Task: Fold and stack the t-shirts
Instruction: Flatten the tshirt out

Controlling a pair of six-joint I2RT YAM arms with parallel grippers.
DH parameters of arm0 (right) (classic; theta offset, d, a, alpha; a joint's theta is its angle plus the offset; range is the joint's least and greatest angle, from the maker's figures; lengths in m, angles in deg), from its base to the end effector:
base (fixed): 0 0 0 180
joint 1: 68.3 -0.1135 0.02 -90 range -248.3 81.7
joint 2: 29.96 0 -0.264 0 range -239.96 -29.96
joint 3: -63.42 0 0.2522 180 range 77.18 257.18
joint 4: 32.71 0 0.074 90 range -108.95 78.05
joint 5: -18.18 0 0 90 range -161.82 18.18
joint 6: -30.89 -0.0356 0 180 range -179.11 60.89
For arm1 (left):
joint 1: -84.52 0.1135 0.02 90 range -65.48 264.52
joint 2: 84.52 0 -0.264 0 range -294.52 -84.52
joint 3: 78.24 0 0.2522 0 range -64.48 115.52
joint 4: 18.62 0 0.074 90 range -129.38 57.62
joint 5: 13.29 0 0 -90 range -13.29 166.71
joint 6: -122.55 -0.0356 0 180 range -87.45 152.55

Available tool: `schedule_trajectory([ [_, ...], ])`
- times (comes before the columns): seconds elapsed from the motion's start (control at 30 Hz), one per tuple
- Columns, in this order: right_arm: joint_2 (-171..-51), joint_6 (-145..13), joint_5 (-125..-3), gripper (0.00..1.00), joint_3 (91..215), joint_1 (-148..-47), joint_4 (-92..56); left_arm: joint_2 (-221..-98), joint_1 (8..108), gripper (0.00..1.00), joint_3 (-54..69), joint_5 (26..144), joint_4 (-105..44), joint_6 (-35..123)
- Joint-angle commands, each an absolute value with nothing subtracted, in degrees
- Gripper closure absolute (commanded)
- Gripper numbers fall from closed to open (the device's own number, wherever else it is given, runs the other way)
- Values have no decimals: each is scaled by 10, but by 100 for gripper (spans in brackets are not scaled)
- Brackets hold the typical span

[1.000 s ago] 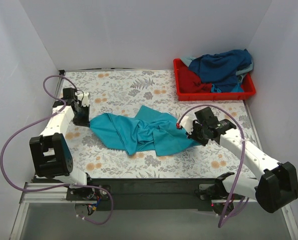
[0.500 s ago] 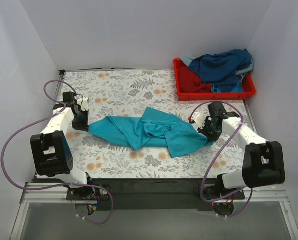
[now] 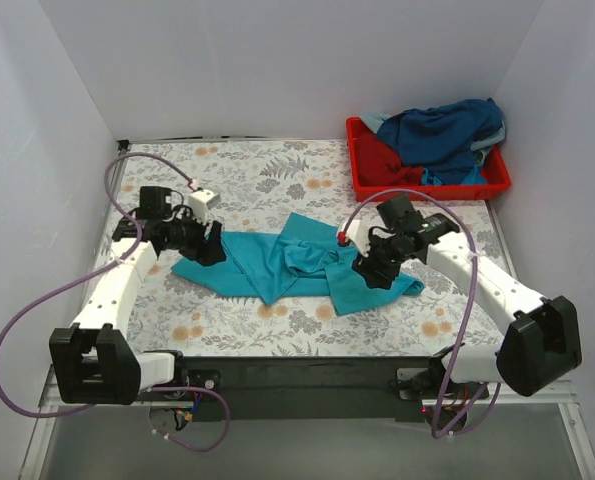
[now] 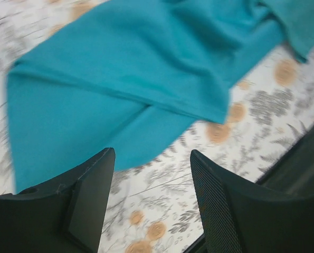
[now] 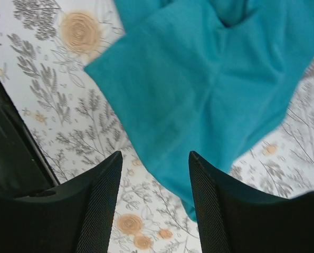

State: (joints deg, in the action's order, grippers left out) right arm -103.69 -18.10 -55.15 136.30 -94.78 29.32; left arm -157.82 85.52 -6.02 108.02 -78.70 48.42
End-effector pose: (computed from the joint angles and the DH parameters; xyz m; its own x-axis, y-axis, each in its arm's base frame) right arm 0.2170 0.1195 0.2670 -0.2441 -0.8239 -0.5115 -0.9334 0.3426 -0.1065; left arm 0.2469 -0.0142 0.2701 -0.9069 -0.2495 -0.3395 -0.0128 0.8217 -0.5698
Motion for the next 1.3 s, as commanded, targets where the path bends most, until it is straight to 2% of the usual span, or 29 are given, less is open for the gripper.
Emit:
schedule_trajectory([
  [0.0,-1073,-230,-514,41,1350,-1008,277,-1555,791,42,-106,1177,-763,455],
  [0.2,-1111,-250,-538,42,1305,-1069,190,-1526,699,43,-194,1202,-657,425],
  [0.33,-1129,-254,-558,42,1283,-1072,157,-1495,612,43,-261,1126,-557,368],
  [0.9,-1150,-318,-540,43,1268,-1108,123,-1531,464,46,-363,973,-394,311],
  [1.07,-1145,-336,-542,43,1269,-1108,127,-1580,437,49,-370,914,-355,324],
  [1.17,-1144,-339,-549,43,1268,-1108,127,-1598,433,61,-366,895,-348,343],
  [1.2,-1145,-338,-552,42,1268,-1108,127,-1598,433,74,-364,889,-348,344],
  [1.27,-1151,-335,-556,41,1266,-1108,126,-1590,432,87,-362,888,-355,344],
])
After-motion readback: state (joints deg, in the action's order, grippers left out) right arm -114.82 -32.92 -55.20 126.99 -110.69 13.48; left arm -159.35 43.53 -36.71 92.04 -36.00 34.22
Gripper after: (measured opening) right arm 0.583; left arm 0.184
